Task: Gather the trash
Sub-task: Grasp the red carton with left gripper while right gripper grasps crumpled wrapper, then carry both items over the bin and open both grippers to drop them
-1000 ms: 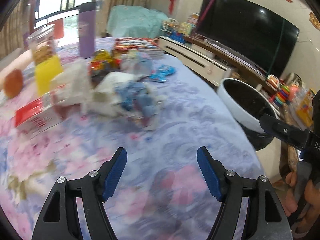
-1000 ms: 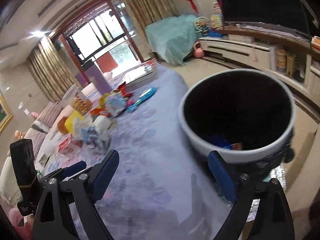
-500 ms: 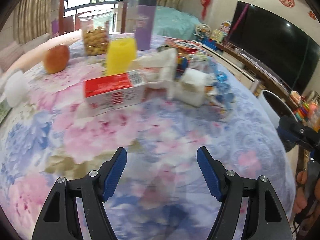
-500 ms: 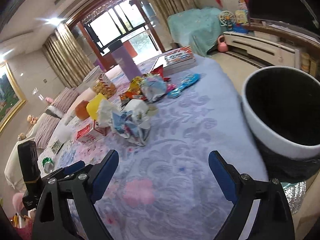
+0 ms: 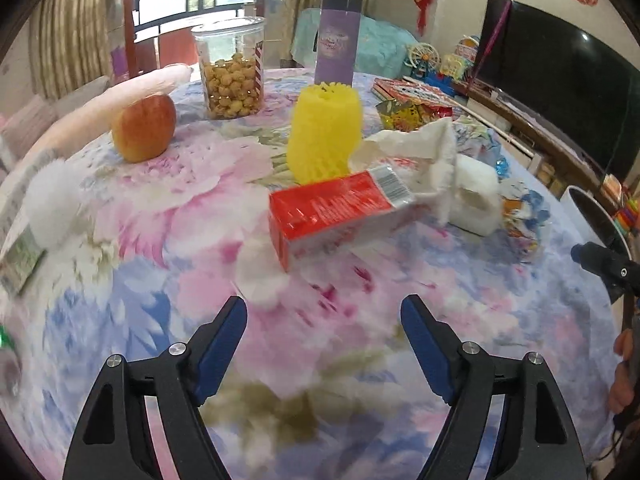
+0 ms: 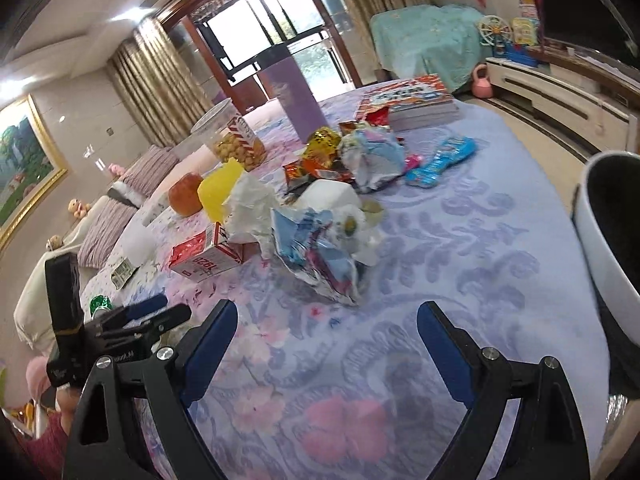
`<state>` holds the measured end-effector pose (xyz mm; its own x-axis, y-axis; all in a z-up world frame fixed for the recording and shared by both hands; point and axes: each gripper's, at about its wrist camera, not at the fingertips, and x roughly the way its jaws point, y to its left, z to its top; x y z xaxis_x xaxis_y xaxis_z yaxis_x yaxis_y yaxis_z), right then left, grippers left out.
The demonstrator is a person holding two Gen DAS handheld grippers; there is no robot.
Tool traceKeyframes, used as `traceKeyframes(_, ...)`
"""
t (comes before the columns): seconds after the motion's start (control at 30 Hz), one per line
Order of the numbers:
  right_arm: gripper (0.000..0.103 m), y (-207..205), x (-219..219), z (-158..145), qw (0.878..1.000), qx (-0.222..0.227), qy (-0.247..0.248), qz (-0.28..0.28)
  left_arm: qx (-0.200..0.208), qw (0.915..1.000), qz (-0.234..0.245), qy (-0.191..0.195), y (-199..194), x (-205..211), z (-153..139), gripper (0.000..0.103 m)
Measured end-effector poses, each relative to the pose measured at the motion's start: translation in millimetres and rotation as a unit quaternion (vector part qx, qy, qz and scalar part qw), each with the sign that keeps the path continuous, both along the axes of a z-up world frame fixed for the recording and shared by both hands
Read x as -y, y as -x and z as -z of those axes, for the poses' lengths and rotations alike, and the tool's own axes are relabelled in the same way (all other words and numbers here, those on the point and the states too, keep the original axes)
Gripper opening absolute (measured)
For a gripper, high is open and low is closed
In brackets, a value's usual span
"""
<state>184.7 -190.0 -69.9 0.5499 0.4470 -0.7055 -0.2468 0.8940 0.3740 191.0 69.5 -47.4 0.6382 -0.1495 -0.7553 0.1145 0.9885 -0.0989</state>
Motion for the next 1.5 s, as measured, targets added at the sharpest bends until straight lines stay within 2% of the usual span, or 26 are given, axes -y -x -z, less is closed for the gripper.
traceKeyframes(0.27,0.092,-28,-14,12,1.0,-0.011,0.02,-0.014,-0.003,0.9983,0.045,-0.038,-52,-10,11,0.079)
traceKeyframes(0.53,0.091,-43,-22,20,1.0,-0.013,0.022,-0.016,0.017,0.9961,0.077,-0.04,-78,-3,18,0.079)
traceKeyframes(0.6,0.084,-43,-24,20,1.0,-0.007,0.026,-0.015,0.021,0.9956,0.081,-0.041,-81,0,20,0.075)
traceKeyframes(0.63,0.071,-43,-25,20,0.999,-0.007,0.03,-0.014,0.022,0.9952,0.086,-0.041,-80,3,20,0.06)
traceKeyframes(0.67,0.064,-43,-24,20,0.999,-0.006,0.028,-0.015,0.02,0.9949,0.09,-0.041,-81,4,21,0.049)
traceKeyframes(0.7,0.063,-42,-24,19,1.0,-0.002,0.026,-0.014,0.017,0.9948,0.092,-0.04,-81,5,23,0.046)
traceKeyframes(0.73,0.054,-41,-25,17,1.0,0.001,0.025,-0.015,0.016,0.9949,0.091,-0.04,-80,6,22,0.04)
traceKeyframes(0.77,0.045,-38,-23,14,1.0,0.006,0.021,-0.016,0.017,0.995,0.09,-0.04,-77,7,22,0.037)
traceKeyframes(0.87,0.037,-33,-20,9,1.0,0.013,0.019,-0.014,0.018,0.9958,0.086,-0.024,-68,7,19,0.034)
traceKeyframes(1.13,0.036,-14,-1,-2,1.0,0.018,-0.005,-0.005,0.026,0.9973,0.066,0.019,-33,12,7,0.032)
traceKeyframes(1.23,0.036,-4,10,-7,1.0,0.023,-0.01,0.002,0.029,0.9963,0.073,0.034,-22,20,1,0.032)
traceKeyframes(1.5,0.036,14,43,-15,0.999,0.027,-0.023,0.031,0.034,0.9928,0.108,0.04,1,55,-9,0.032)
